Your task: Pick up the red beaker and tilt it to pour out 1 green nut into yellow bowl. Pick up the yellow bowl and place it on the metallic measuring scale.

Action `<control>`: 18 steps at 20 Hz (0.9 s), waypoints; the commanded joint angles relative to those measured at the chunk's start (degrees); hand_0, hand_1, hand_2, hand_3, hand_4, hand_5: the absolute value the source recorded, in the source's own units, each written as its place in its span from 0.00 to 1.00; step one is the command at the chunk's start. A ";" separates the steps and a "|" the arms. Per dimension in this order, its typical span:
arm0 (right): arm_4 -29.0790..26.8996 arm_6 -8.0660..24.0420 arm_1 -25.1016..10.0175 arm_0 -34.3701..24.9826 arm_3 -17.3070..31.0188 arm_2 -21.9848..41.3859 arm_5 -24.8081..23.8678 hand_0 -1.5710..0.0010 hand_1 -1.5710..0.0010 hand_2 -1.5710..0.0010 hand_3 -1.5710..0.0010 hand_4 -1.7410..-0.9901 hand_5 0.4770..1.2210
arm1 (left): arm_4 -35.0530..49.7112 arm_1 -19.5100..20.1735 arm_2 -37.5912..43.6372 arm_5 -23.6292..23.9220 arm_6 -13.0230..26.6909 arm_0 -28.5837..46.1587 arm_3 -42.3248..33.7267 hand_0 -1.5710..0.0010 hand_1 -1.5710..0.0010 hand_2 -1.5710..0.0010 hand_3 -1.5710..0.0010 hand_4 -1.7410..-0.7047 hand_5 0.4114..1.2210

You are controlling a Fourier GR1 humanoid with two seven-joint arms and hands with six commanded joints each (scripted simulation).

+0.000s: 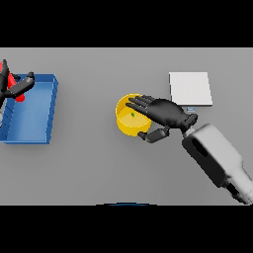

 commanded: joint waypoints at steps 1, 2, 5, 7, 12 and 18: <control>0.13 -0.78 0.39 -0.66 1.54 0.61 0.44 1.00 1.00 1.00 1.00 0.65 0.28 | -0.15 0.09 -0.02 -0.04 -0.13 0.01 0.24 1.00 1.00 1.00 1.00 0.91 0.38; 0.36 -1.09 0.94 -1.43 2.95 1.33 1.07 1.00 1.00 1.00 1.00 0.66 0.28 | -0.08 0.20 -0.09 0.03 -0.40 0.44 -0.19 1.00 1.00 1.00 1.00 0.91 0.38; 0.90 -1.24 1.81 -3.64 6.01 2.37 2.20 1.00 1.00 1.00 1.00 0.65 0.27 | -0.53 -0.12 -0.32 -0.25 -0.09 -0.50 0.33 1.00 1.00 1.00 1.00 0.91 0.40; 1.30 -1.03 2.53 -4.54 7.54 3.47 3.48 1.00 1.00 1.00 1.00 0.63 0.27 | -0.28 0.35 -0.09 -0.75 -0.32 -0.62 0.23 1.00 1.00 1.00 1.00 0.91 0.40; 2.54 -0.79 3.58 -6.55 11.16 5.35 5.08 1.00 1.00 1.00 1.00 0.58 0.26 | -0.45 0.09 0.01 -0.58 -0.44 -0.82 1.01 1.00 1.00 1.00 1.00 0.91 0.40; 4.01 0.63 4.19 -7.80 12.84 7.04 6.56 1.00 0.99 0.98 0.97 0.56 0.37 | -0.34 0.45 -0.18 -0.29 -0.37 0.02 -0.25 1.00 1.00 1.00 1.00 0.92 0.39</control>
